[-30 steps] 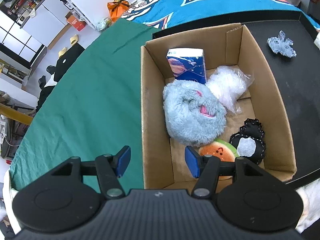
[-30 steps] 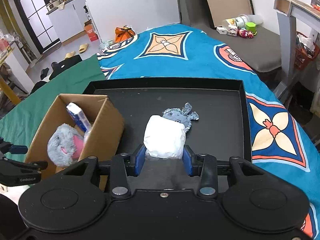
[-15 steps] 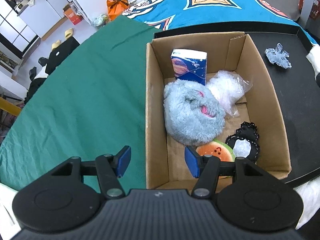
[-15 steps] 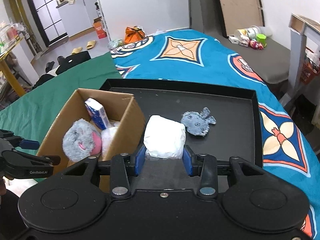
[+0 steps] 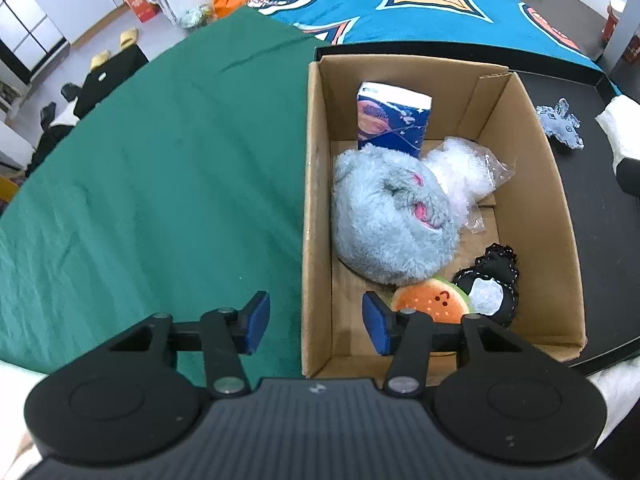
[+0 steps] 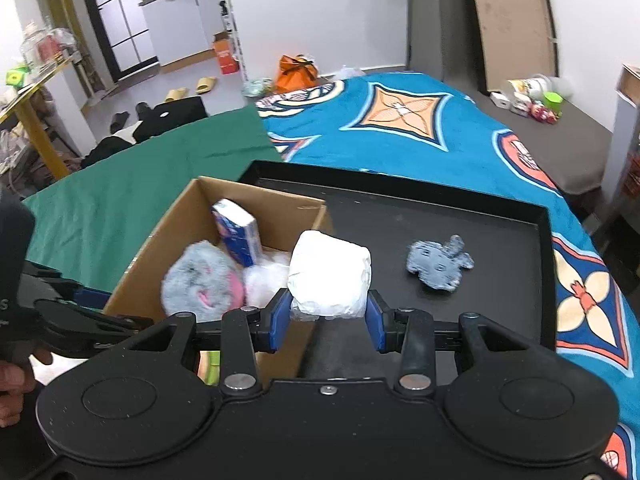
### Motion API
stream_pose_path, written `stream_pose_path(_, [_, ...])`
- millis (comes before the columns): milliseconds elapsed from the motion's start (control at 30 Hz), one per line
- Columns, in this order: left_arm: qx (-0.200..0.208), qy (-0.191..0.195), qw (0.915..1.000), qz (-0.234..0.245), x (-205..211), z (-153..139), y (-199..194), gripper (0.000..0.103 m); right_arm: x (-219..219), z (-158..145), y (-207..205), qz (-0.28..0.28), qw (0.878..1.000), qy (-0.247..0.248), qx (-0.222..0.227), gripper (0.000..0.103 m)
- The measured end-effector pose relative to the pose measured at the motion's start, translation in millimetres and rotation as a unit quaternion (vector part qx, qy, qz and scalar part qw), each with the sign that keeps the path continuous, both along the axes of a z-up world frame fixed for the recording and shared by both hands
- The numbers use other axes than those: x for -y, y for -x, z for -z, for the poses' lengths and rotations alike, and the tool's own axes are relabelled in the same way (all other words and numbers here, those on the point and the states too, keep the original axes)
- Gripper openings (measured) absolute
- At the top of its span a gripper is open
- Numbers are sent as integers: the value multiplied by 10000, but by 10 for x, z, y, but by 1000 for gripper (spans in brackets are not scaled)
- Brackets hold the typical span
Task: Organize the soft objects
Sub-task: 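Carry the white cube with the right gripper into the box and release, then move the open right gripper over the tray to the blue-grey fish plush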
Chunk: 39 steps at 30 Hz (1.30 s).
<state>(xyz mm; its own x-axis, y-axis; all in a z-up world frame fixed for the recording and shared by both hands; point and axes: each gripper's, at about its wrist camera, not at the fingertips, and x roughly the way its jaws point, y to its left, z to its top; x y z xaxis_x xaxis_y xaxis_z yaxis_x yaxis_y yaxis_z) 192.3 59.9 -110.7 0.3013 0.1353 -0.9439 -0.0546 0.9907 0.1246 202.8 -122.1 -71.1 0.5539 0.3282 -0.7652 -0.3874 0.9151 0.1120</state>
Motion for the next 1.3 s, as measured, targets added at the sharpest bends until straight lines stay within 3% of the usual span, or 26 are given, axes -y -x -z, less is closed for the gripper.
stream_pose_path(467, [-194,374,9991,-62,-153,162,-70,28,-380,-10,16,-318,9994,123,-1,40])
stream_pose_path(667, [-283,578,9978,-169,-256,222,-90,11,-472,15,59,-392,9991,184,-44,40])
stream_pose_path(1000, [-225,662,9974,-190,-307,208,-92,10,-518,-13,124,-443,9989,130,-35,41])
stream_pose_path(1067, [-216,668,9973,-215,-310,195,-81,10,-530,-28,131,-482,9988,56,-55,46])
stream_pose_path(1100, [-211,658,9974,-220,-309,188,-78,10,-528,-37,129,-498,9987,-12,-83,58])
stream_pose_path(1167, [-188,626,9976,-217,-293,171,-65,10,-507,-56,138,-443,9990,-76,-78,65])
stream_pose_path(1300, [-165,573,9980,-197,-267,135,-38,10,-386,-67,145,-299,9995,-54,-15,65])
